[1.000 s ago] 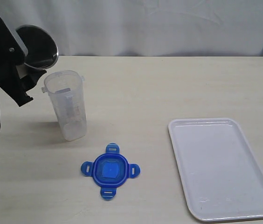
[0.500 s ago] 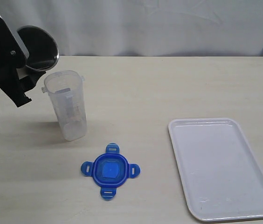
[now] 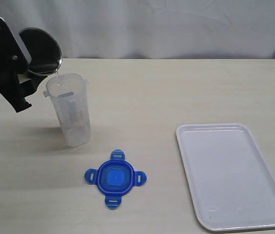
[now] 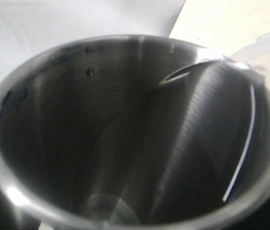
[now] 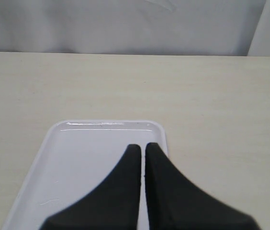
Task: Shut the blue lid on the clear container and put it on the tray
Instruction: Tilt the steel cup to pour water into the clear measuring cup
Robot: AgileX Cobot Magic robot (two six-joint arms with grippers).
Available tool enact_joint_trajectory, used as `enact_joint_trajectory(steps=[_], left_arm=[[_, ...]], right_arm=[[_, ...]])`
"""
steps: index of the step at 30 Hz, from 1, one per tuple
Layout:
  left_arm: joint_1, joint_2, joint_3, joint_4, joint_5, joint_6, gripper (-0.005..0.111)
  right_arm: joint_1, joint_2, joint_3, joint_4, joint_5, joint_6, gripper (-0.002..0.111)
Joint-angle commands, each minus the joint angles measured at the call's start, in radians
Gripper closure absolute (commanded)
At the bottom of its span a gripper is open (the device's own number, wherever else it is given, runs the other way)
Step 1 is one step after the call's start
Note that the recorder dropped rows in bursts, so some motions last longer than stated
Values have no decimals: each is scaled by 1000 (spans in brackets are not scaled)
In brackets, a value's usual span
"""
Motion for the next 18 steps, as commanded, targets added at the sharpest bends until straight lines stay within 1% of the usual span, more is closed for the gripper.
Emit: enact_joint_trajectory(steps=[1, 18], left_arm=[[-2, -14, -14, -5, -52, 9, 107], [-2, -14, -14, -5, -52, 32, 107]], right_arm=[[2, -4, 2, -8, -1, 1, 104], [2, -4, 2, -8, -1, 1, 104]])
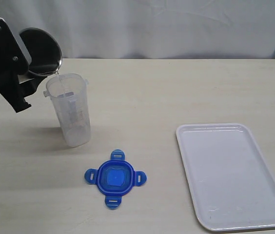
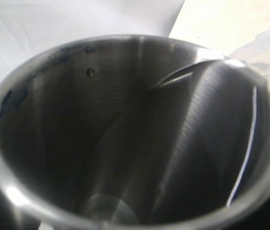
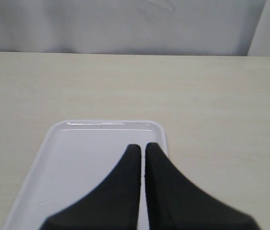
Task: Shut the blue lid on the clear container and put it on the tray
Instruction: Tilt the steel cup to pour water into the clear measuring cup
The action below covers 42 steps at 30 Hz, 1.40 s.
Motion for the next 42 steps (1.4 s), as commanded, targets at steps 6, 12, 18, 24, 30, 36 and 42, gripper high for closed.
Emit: enact_joint_trajectory(steps=[6, 12, 18, 24, 30, 36, 42], left_arm=[[-2, -14, -14, -5, -52, 35, 107], [-2, -14, -14, -5, -52, 40, 107], [-2, -14, -14, -5, -52, 40, 107], [-2, -14, -14, -5, -52, 40, 107], [-2, -14, -14, -5, -37, 67, 107], [-2, -14, -14, -5, -35, 67, 107], [-2, -14, -14, -5, -35, 67, 107]], right_arm=[[2, -4, 2, -8, -1, 1, 104], [2, -4, 2, -8, -1, 1, 104], [2, -4, 2, -8, -1, 1, 104], [2, -4, 2, -8, -1, 1, 104], [2, -4, 2, -8, -1, 1, 104], [2, -4, 2, -8, -1, 1, 104], [2, -4, 2, -8, -1, 1, 104]])
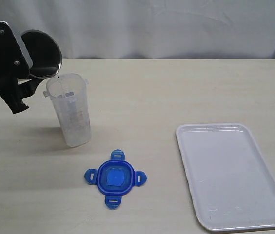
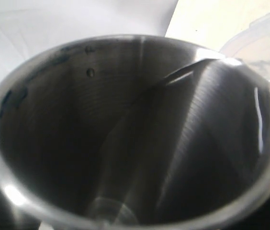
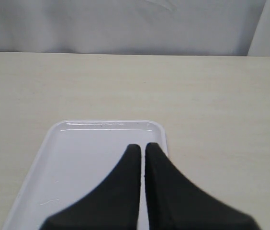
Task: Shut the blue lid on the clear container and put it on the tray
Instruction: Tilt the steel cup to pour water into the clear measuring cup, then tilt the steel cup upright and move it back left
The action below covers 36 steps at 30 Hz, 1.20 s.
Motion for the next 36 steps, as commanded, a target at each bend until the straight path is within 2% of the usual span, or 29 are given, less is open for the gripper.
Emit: enact_joint_trajectory(steps=[1, 27, 33, 36], left_arm=[[-2, -14, -14, -5, -43, 1, 107], [-2, -14, -14, -5, -17, 33, 107], [-2, -14, -14, -114, -17, 33, 107], [-2, -14, -14, -114, -17, 14, 107]], right_arm=[[2, -4, 2, -8, -1, 1, 104], [2, -4, 2, -8, -1, 1, 104], [2, -4, 2, -8, -1, 1, 104], [2, -4, 2, -8, -1, 1, 104]])
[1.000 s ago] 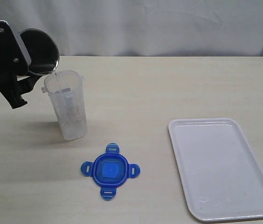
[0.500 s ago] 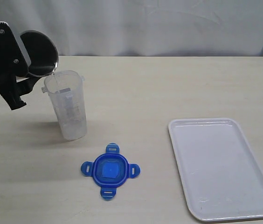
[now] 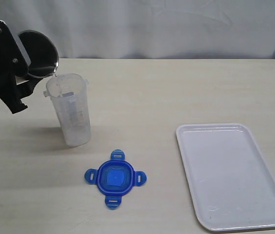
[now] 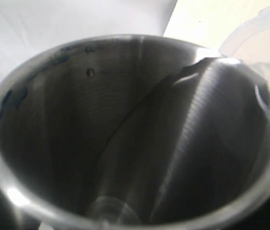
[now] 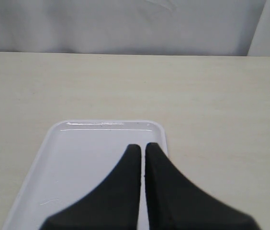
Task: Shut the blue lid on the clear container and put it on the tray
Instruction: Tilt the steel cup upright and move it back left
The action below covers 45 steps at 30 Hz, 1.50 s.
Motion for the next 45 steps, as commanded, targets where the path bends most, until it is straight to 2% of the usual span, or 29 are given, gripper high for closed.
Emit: enact_joint_trajectory(steps=[1, 15, 21, 24, 26, 29, 33, 40, 42, 45], left_arm=[[-2, -14, -14, -34, -45, -26, 107], [-2, -14, -14, -58, -49, -282, 107], [6, -14, -14, -289, -54, -303, 107], [34, -14, -14, -447, -54, -321, 107], [64, -5, -14, -485, -54, -383, 107], [106, 24, -14, -477, -62, -504, 107], [129, 81, -14, -464, -103, -600, 107], [152, 235, -14, -265, -335, -842, 107], [172, 285, -22, -242, -406, -853, 107], [204, 358, -73, -236, -406, -851, 107]], right_arm=[[2, -4, 2, -8, -1, 1, 104], [2, -4, 2, -8, -1, 1, 104], [2, -4, 2, -8, -1, 1, 104], [2, -4, 2, -8, -1, 1, 104], [2, -4, 2, -8, -1, 1, 104], [2, -4, 2, -8, -1, 1, 104], [2, -4, 2, -8, -1, 1, 104], [2, -4, 2, -8, -1, 1, 104], [2, -4, 2, -8, -1, 1, 104], [2, -4, 2, -8, -1, 1, 104]])
